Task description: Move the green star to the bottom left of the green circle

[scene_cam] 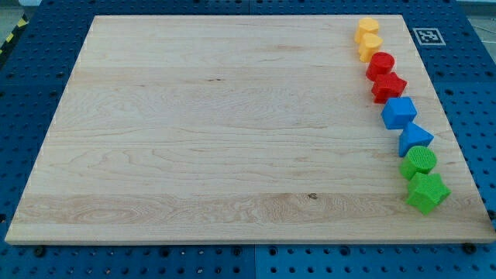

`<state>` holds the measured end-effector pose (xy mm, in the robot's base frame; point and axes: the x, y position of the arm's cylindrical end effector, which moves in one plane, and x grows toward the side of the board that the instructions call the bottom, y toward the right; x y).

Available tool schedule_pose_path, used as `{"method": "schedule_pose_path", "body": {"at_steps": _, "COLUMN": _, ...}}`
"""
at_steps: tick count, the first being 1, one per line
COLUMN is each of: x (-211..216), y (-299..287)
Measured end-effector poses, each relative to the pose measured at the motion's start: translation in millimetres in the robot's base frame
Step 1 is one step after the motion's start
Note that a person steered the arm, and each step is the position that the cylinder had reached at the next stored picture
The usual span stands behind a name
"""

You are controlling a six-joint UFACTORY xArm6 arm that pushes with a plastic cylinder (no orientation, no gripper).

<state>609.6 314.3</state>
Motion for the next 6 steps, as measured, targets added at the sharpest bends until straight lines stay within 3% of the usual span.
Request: {"method": "schedule_pose_path", "body": {"at_steps": 6, "x": -48.7, "y": -71.6}}
